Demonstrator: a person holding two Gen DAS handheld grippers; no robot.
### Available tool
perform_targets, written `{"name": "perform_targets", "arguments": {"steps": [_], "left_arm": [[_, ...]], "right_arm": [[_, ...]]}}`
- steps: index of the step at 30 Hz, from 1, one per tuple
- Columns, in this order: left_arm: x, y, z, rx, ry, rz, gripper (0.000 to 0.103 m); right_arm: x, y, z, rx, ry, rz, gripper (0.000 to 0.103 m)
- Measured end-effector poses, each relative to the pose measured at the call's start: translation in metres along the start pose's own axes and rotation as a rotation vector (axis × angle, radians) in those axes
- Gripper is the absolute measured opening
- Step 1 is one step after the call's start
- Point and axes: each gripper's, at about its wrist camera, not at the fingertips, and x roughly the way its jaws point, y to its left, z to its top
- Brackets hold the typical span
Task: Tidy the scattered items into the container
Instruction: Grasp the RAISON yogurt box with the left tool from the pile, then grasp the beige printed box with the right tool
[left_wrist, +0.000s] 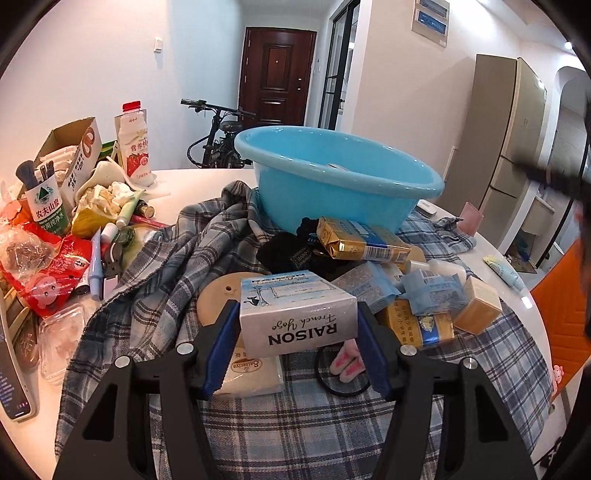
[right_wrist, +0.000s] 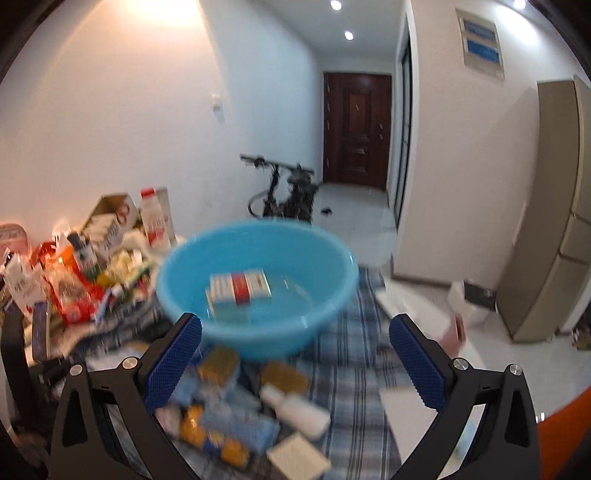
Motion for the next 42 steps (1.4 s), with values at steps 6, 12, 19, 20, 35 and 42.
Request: {"name": "perform_targets", "arguments": {"steps": [6, 12, 19, 20, 35, 42], "left_arm": [[-0.002, -0.001, -0.001, -0.002, -0.010, -0.004, 0.060], [-0.003, 0.001, -0.004, -0.016, -0.005, -0.007, 0.059], [-0.011, 0.000, 0.002, -0.027, -0.021, -0.008, 0.059], [-0.013, 0.000, 0.003, -0.027, -0.026, -0.009, 0.059], [-0.029, -0.008, 0.012, 0.000, -0.073, 0.003, 0.059], [-0.039, -0.009, 0.024, 0.012, -0.106, 0.000, 0.059]], "right_arm": [[0.028, -0.015, -0.079, 0.037, 0.174, 0.032, 0.103], [0.057, -0.024, -0.111, 0.075, 0.258, 0.088, 0.103], [0.076, -0.021, -0.121, 0.043, 0.309, 0.090, 0.098], [0.079, -0.019, -0.122, 0.034, 0.316, 0.085, 0.087], [0.066, -0.007, -0.122, 0.008, 0.300, 0.065, 0.063], [0.042, -0.004, -0.103, 0.015, 0.239, 0.038, 0.063]]}}
